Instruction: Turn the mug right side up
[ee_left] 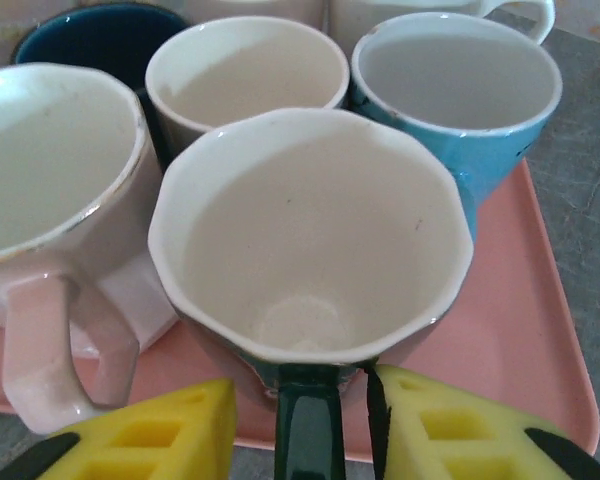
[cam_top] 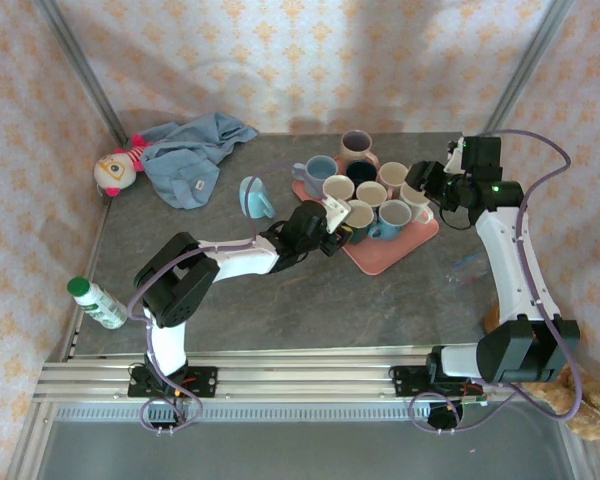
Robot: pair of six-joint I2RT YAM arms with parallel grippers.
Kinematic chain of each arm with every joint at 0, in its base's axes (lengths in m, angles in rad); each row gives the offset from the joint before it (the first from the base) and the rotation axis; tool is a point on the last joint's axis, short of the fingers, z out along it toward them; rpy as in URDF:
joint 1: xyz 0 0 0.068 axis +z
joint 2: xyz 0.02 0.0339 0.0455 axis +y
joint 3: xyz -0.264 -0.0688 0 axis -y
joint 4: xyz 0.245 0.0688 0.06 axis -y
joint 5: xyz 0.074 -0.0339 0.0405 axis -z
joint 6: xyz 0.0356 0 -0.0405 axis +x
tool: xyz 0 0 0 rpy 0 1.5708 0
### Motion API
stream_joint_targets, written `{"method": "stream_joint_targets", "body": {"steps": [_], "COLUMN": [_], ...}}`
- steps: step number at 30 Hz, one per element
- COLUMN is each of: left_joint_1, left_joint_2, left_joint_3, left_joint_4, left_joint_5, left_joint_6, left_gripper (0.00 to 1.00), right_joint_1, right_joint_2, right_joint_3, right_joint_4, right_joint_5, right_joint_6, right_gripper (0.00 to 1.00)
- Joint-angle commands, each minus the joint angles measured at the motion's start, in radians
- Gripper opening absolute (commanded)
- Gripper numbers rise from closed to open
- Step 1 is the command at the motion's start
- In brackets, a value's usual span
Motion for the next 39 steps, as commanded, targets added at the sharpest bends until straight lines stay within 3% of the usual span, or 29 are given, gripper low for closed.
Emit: {"method": "stream_joint_targets", "body": {"steps": [1, 10, 13, 17, 19, 22, 28, 33, 39], "left_joint_1": [-0.004, 0.021, 0.032, 0.038, 0.039, 0.043, 0.061, 0.098, 0.125], "left_joint_2": [-0.077, -0.31, -0.388, -0.424, -0.405, -0.346, -0.215, -0.094, -0.005], "left_joint_3": [-0.017, -0.151, -0.158, -0.07, 0.005, 0.137, 0.352, 0.499, 0.566], "left_joint_4": [0.065, -0.012, -0.107, -0.364, -0.516, -0.727, -0.998, -1.175, -1.211], "left_joint_5": [-0.037, -0.147, -0.261, -0.478, -0.594, -0.684, -0.758, -0.738, -0.723], "left_joint_6": [0.0, -0.176, -0.273, -0.427, -0.511, -0.592, -0.752, -0.891, -0.999], "left_gripper": [0.46, 0.5, 0.5, 0.53, 0.55, 0.55, 0.53, 0.52, 0.51], "right_joint_1": [-0.004, -0.001, 0.015, 0.054, 0.085, 0.108, 0.136, 0.136, 0.135], "right_joint_2": [-0.012, 0.019, 0.044, 0.085, 0.108, 0.165, 0.189, 0.176, 0.176], "right_joint_3": [0.002, 0.02, 0.05, 0.103, 0.133, 0.193, 0.225, 0.214, 0.188], "right_joint_4": [0.009, -0.023, -0.044, -0.089, -0.116, -0.176, -0.191, -0.183, -0.163], "right_joint_5": [-0.008, 0.006, 0.007, 0.039, 0.072, 0.063, 0.119, 0.148, 0.149], "right_joint_6": [0.012, 0.007, -0.013, -0.061, -0.067, -0.037, 0.007, 0.051, 0.073], "right_gripper": [0.56, 0.56, 0.56, 0.56, 0.56, 0.54, 0.52, 0.52, 0.52]}}
